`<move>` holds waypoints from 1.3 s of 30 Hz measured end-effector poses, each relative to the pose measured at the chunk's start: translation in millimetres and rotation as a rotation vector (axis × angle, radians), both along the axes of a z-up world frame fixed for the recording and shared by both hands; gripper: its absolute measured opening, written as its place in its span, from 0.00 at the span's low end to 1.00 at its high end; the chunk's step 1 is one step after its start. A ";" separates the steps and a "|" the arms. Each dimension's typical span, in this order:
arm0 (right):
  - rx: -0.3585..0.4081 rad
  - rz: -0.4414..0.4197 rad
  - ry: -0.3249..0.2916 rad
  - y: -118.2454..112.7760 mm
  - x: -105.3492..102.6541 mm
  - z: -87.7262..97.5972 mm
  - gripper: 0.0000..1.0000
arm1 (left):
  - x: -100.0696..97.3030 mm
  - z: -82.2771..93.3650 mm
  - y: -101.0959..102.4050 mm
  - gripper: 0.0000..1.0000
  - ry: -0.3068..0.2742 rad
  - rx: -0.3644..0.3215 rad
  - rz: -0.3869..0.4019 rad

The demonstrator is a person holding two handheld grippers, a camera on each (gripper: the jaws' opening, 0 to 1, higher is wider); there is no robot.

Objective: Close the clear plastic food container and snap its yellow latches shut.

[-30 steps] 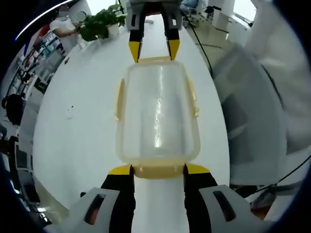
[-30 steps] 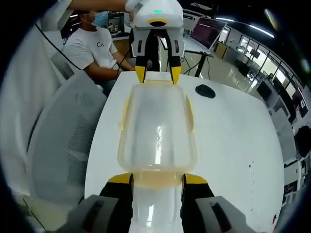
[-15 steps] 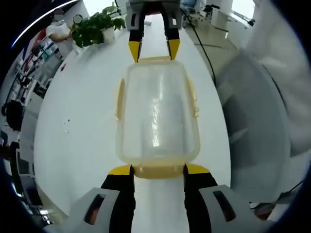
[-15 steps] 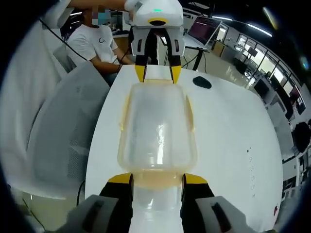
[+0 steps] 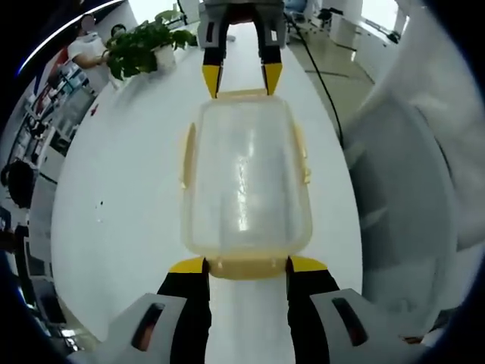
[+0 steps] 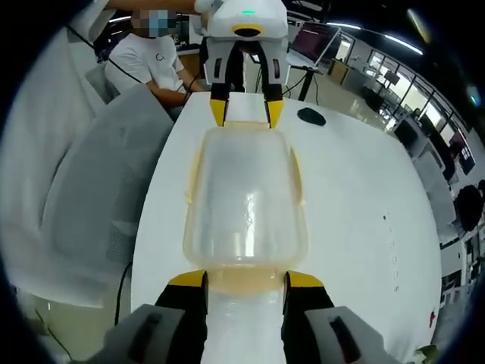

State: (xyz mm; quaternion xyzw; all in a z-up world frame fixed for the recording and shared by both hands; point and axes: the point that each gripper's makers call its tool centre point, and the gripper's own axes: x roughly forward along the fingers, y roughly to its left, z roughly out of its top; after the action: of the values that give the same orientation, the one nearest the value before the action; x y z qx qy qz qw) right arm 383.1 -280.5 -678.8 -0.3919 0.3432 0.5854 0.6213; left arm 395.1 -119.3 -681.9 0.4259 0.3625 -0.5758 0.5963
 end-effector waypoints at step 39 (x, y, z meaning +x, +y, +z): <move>-0.043 -0.003 0.011 -51.1 11.0 -48.3 0.36 | 11.2 -50.8 -51.3 0.37 0.012 0.024 -0.012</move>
State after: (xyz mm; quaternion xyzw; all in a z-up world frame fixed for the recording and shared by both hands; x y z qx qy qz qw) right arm 394.1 -331.6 -727.2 -0.4016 0.3597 0.5791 0.6116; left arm 406.3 -170.6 -732.7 0.4319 0.3704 -0.5776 0.5853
